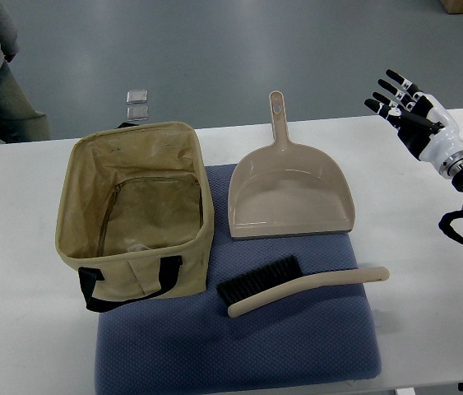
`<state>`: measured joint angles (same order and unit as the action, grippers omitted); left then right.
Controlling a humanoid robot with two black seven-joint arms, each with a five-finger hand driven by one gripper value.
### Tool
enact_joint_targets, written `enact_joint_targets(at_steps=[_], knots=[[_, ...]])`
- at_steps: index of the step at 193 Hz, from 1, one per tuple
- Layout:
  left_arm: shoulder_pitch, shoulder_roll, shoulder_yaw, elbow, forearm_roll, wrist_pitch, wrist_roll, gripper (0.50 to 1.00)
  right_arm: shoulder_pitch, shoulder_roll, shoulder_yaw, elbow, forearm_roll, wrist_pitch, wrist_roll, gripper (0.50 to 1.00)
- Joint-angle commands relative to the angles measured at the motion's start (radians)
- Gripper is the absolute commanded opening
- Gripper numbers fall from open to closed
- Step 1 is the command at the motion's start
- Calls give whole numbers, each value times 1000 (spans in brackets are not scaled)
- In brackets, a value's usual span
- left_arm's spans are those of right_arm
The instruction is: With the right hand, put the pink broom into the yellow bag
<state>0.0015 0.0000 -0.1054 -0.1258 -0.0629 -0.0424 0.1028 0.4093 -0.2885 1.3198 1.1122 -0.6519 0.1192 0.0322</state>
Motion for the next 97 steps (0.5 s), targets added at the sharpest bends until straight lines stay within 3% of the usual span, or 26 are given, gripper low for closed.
enact_joint_targets(at_steps=[1,97], knots=[[0,0,1,0,2,-1,0,1000,-3,2,-2,1,0,5,0,928],[0,0,0,6,2,-1,0,1000,0,2,-4,3,1,13,-2,928]])
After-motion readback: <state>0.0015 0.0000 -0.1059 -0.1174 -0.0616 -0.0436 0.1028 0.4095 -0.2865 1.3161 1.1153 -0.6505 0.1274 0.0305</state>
